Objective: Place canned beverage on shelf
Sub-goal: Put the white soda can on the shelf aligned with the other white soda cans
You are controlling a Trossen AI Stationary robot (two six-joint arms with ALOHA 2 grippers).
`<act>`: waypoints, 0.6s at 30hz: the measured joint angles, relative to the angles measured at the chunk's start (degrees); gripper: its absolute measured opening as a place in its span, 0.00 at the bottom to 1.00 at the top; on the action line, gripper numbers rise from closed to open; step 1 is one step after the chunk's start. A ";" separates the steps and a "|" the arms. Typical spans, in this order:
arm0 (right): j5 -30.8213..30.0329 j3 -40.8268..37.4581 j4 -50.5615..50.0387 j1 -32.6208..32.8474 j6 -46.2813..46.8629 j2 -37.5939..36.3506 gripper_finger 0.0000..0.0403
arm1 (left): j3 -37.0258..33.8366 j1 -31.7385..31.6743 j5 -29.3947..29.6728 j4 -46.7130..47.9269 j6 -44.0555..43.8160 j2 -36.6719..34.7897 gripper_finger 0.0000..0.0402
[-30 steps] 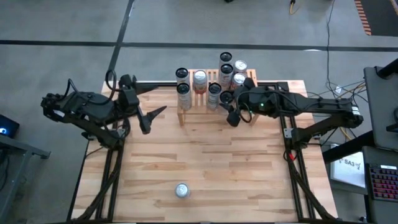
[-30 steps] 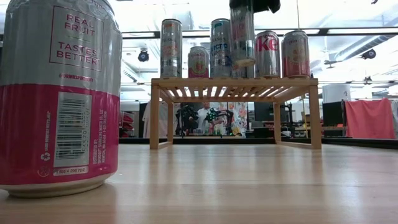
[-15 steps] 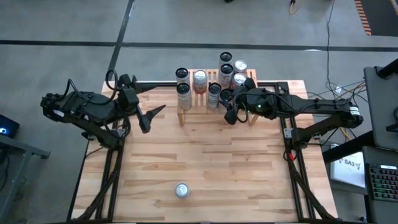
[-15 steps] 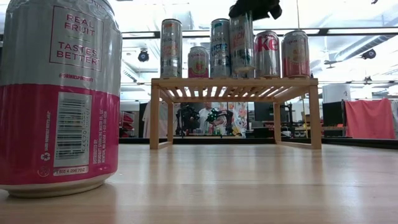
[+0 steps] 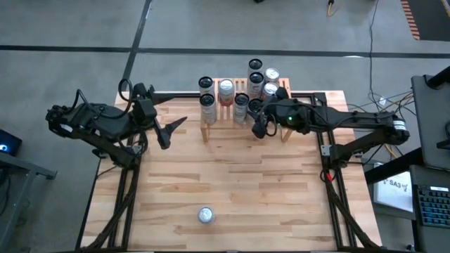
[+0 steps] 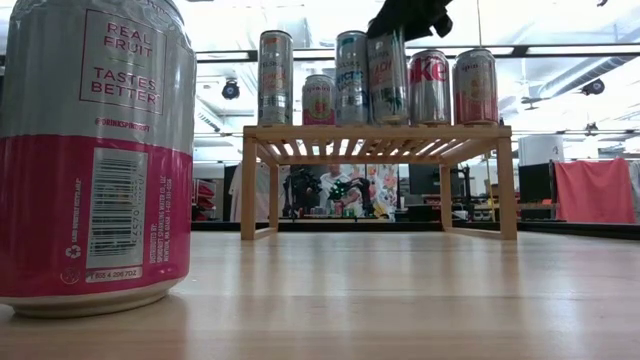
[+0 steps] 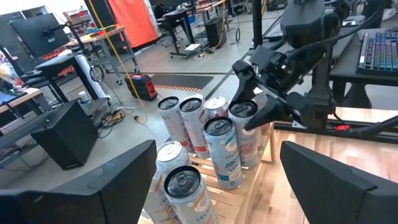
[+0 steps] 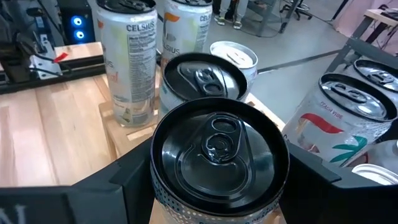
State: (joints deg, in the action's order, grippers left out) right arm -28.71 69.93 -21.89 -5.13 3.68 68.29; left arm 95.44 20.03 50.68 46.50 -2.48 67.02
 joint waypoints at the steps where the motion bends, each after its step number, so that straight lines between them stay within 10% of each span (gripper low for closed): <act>1: -0.04 0.00 0.00 -0.01 0.00 0.17 0.60 | 0.00 0.00 0.06 0.00 0.00 0.00 0.82; 18: 0.02 0.00 -0.07 -1.09 -0.56 1.24 0.70 | 0.00 -0.04 2.51 0.13 0.02 0.07 0.82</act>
State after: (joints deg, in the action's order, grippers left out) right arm -28.69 69.93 -21.96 -6.21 3.12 69.54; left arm 95.44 19.99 53.18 46.63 -2.46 67.09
